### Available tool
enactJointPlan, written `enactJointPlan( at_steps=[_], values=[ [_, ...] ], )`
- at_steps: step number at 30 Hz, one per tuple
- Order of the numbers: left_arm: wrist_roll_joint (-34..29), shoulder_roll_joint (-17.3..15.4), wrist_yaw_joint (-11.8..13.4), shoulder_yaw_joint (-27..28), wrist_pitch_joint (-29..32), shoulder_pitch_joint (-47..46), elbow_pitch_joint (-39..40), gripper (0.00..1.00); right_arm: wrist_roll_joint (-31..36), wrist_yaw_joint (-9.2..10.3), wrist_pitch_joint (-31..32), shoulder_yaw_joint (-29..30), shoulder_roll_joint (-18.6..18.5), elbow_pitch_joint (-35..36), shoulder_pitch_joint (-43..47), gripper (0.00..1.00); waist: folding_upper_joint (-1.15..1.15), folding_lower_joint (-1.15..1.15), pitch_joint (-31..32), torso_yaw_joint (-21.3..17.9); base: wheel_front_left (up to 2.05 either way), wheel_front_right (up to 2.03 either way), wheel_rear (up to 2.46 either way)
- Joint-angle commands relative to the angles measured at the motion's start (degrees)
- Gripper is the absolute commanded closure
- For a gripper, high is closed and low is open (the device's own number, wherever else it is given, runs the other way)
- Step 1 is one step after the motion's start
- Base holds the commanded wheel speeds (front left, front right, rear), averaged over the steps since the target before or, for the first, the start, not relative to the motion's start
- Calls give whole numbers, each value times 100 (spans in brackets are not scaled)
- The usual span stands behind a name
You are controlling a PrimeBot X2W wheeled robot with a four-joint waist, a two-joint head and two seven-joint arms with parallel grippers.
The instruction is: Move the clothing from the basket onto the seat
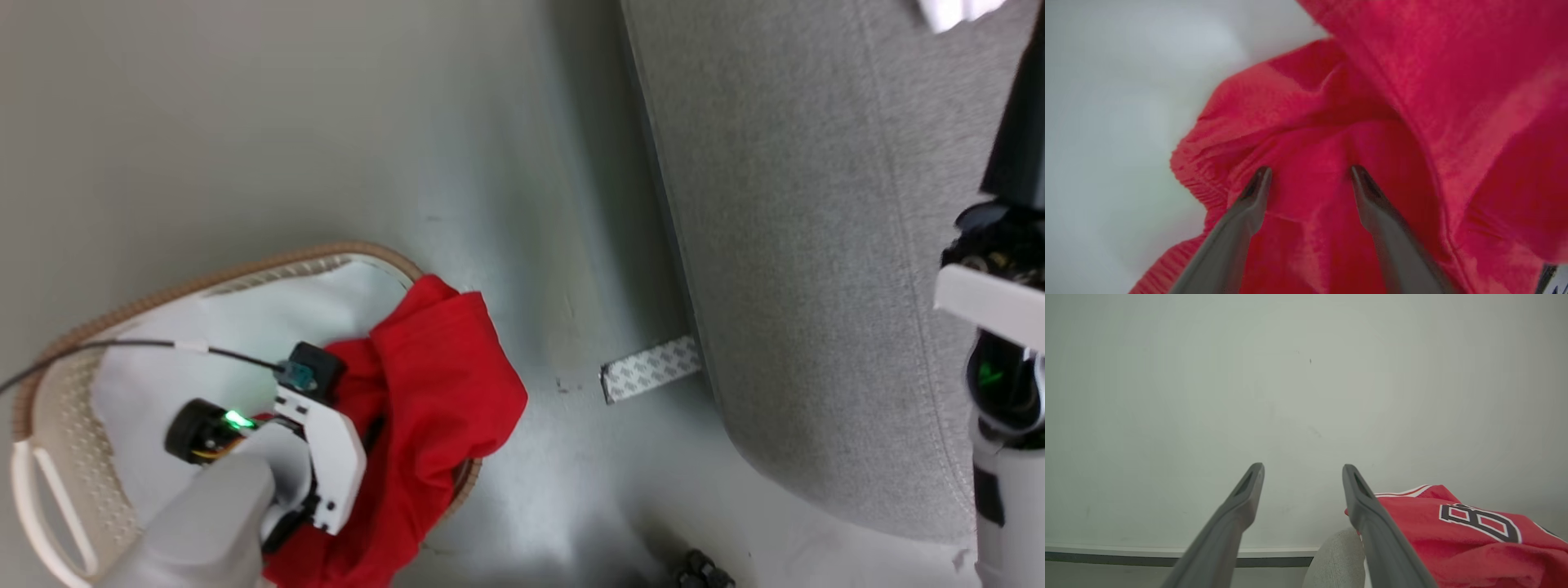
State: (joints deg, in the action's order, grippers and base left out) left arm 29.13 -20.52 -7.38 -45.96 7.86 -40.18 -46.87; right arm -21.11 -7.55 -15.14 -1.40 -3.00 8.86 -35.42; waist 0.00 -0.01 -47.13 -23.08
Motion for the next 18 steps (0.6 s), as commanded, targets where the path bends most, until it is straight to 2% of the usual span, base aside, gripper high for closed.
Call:
enactJointPlan(
  at_steps=[1,12,13,14,15,16,18],
  values=[
    [84,-105,-13,-137,78,-113,-79,0,-55,13,0,29,19,49,-132,0,0,1,-230,-92,0,0,0],
    [626,-532,-12,-1380,984,-402,-503,0,-252,14,0,146,16,76,-276,0,0,1,-493,-264,0,0,0],
    [677,-558,-1,-1448,1029,-420,-508,2,-258,13,0,169,17,78,-271,0,0,1,-497,-277,0,0,0],
    [715,-589,-1,-1515,1025,-462,-496,31,-265,14,0,189,17,77,-261,0,0,1,-499,-289,0,0,0],
    [757,-610,-1,-1570,968,-502,-468,91,-270,13,0,209,17,75,-249,0,0,1,-496,-297,0,0,0],
    [804,-629,-1,-1618,914,-525,-458,100,-275,13,0,221,17,71,-239,0,0,1,-489,-305,0,0,0],
    [895,-644,-2,-1699,808,-583,-459,100,-271,14,0,244,17,51,-224,0,0,1,-452,-313,0,0,0]
  ],
)
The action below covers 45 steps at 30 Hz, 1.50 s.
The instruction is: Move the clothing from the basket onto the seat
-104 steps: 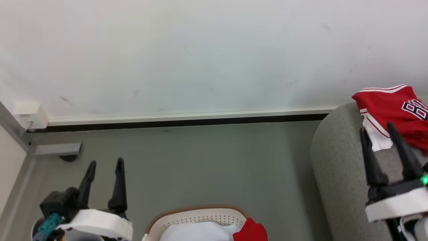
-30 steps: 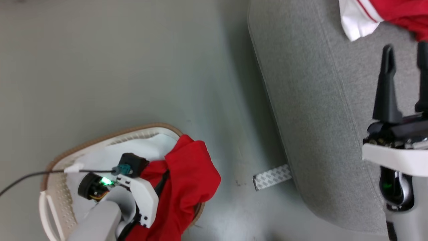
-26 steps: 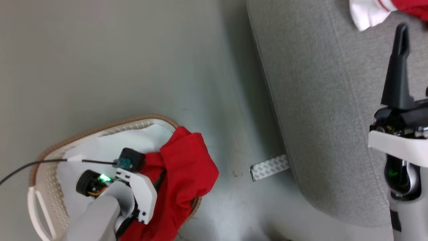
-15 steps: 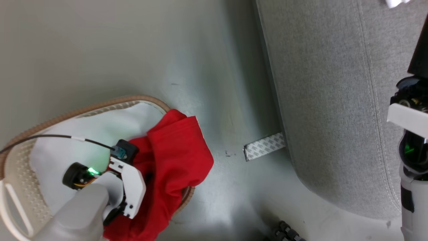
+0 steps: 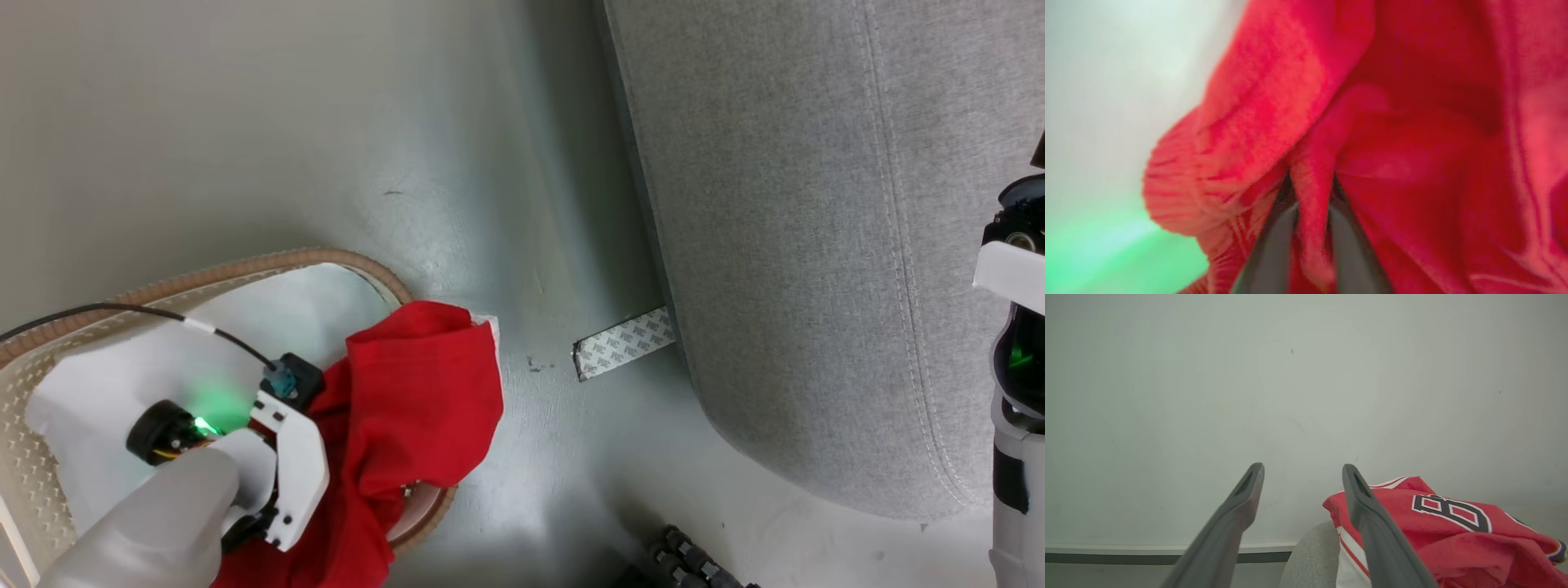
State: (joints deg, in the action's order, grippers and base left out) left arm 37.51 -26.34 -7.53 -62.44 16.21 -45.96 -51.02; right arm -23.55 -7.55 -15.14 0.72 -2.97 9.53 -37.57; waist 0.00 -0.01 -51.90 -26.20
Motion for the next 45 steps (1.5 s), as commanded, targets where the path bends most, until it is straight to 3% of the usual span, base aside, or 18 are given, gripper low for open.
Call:
enactJointPlan(
  at_steps=[1,14,22,28,39,45],
  values=[
    [78,-51,15,-73,-128,-44,-49,100,-25,14,0,44,14,-27,2,0,0,1,56,3,0,0,0],
    [444,410,14,-354,-1010,-10,-394,100,225,14,0,59,11,-173,209,0,0,1,971,254,0,0,0],
    [914,931,13,-380,-1893,418,-509,100,590,14,-1,103,8,-402,696,0,0,1,2253,648,0,0,0],
    [1217,1242,13,-409,-2515,737,-398,100,716,13,0,201,-201,-580,1187,0,0,1,3196,1059,0,0,0],
    [1397,1378,13,-258,-3102,914,383,100,647,14,0,168,-501,-768,1954,0,0,1,4227,1830,0,0,0],
    [1237,1179,114,228,-3141,816,1303,100,606,13,0,135,-684,-846,2330,0,0,1,4600,2308,0,0,0]
  ],
)
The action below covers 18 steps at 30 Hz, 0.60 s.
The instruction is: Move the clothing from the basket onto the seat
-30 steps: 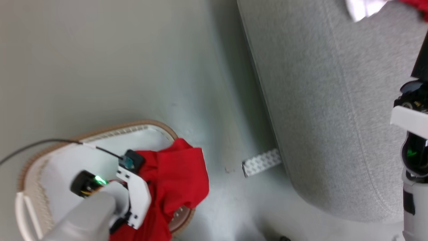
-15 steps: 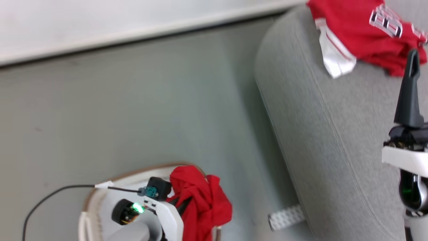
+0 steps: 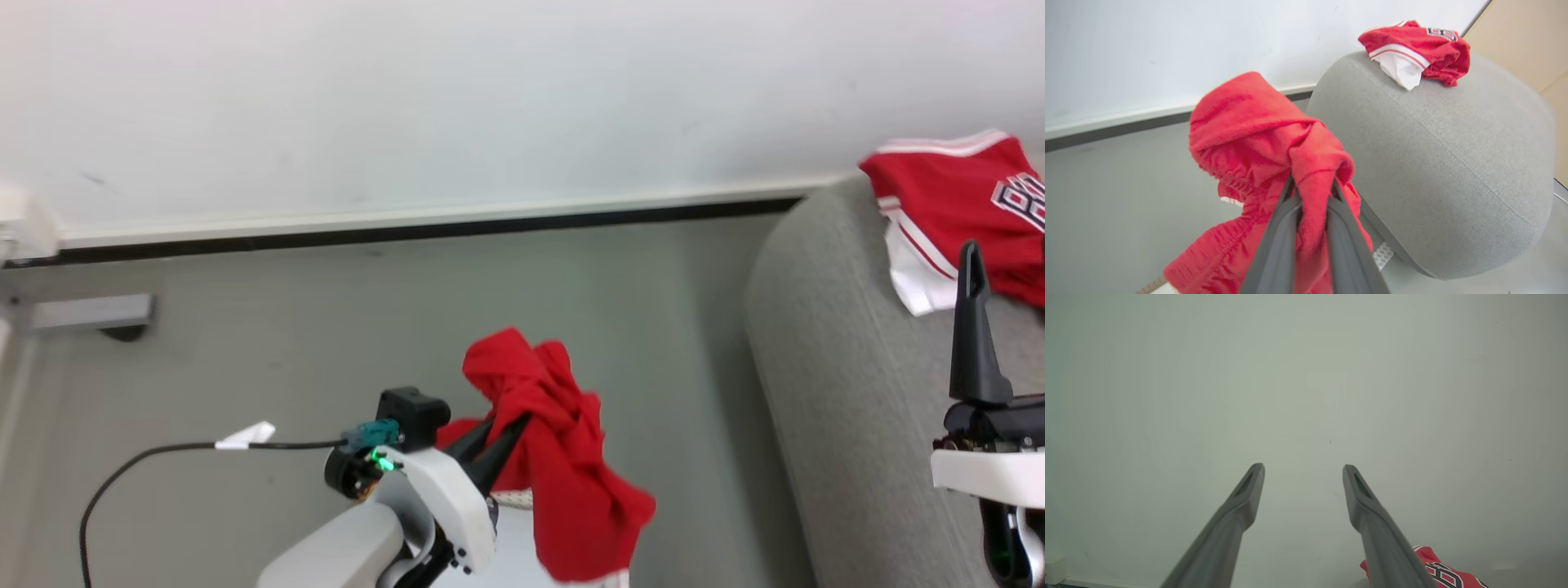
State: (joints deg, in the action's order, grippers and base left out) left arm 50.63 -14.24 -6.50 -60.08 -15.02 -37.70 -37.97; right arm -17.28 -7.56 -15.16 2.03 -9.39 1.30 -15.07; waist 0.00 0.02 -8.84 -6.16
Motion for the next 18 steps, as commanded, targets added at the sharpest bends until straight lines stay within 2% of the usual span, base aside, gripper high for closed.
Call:
enactJointPlan(
  at_steps=[1,9,18],
  values=[
    [-127,-59,48,70,-13,-7,169,100,-46,14,1,20,-44,-26,140,0,0,-2,360,387,0,0,0],
    [-317,-358,427,762,-15,-75,1415,100,-197,14,2,-285,113,-77,560,0,0,-2,683,758,0,0,0],
    [-243,-792,1066,1267,71,-134,2528,100,-301,15,2,-1087,60,-396,769,0,0,-2,958,775,0,0,0]
  ],
)
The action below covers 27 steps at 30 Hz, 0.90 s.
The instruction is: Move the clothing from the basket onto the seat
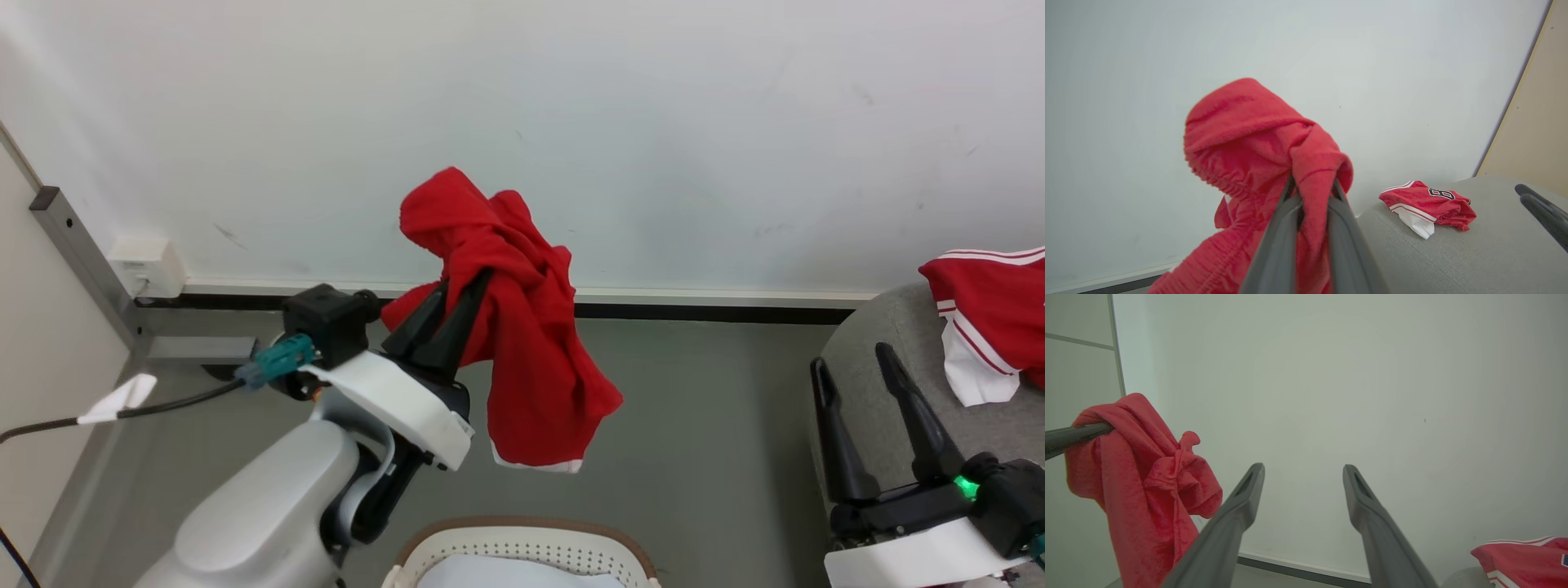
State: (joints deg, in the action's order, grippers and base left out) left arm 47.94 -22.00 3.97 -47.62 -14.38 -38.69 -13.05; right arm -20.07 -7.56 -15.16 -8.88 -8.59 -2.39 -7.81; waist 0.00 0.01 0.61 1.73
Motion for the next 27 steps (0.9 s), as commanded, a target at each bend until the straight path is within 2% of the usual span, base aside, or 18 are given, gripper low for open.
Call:
enactJointPlan(
  at_steps=[1,7,13,19,27],
  values=[
    [31,-71,91,67,19,-45,157,100,-24,15,2,-91,-33,-46,29,0,0,-1,23,-24,0,0,0],
    [57,-303,426,221,150,50,785,100,-83,14,2,-384,30,-126,-15,0,0,-1,63,-79,0,0,0],
    [37,-428,607,248,204,175,1104,100,-137,15,3,-759,104,-130,-70,0,0,-1,45,-133,0,0,0],
    [21,-406,673,195,219,248,1239,100,-213,15,4,-1573,76,-199,-357,0,0,-1,24,-129,0,0,0],
    [-22,-167,565,-74,251,319,1192,100,-509,14,221,-2600,6,-707,-1055,0,0,-1,65,118,0,0,0]
  ],
)
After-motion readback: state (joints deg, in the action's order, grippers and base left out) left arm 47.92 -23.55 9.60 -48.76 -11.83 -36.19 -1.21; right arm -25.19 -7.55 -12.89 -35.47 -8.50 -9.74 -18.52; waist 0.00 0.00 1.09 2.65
